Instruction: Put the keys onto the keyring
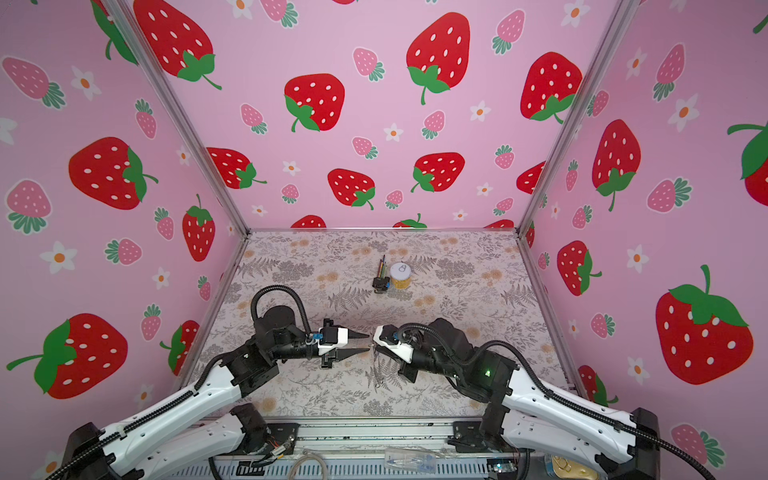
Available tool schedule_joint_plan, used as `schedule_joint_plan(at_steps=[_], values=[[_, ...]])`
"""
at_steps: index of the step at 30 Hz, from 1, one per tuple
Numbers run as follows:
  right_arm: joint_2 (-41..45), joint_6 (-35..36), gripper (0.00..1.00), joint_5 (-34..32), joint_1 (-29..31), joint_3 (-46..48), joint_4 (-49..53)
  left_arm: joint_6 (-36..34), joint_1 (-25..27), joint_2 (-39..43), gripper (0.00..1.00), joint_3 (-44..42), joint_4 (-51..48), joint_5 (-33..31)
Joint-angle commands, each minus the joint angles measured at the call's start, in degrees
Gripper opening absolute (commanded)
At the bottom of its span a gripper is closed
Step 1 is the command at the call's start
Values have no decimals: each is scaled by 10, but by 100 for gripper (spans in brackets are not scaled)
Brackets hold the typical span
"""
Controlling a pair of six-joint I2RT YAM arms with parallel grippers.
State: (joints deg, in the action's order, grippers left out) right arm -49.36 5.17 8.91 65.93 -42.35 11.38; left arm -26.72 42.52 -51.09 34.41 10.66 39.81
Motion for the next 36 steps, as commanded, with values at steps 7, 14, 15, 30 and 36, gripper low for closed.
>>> schedule_joint_plan(at_steps=[7,14,15,30,36], values=[[-66,31,0,7,-4,-65,120,-102,31,6,28,43,-119,-87],[-96,40,0,20,-4,-87,146,-119,42,-7,27,52,-148,-97],[-98,41,0,20,-4,-88,145,-121,44,-10,27,52,-152,-98],[-107,45,0,32,-4,-94,138,-126,61,-41,25,65,-175,-99],[-107,44,0,37,-4,-95,135,-122,63,-43,28,64,-172,-116]])
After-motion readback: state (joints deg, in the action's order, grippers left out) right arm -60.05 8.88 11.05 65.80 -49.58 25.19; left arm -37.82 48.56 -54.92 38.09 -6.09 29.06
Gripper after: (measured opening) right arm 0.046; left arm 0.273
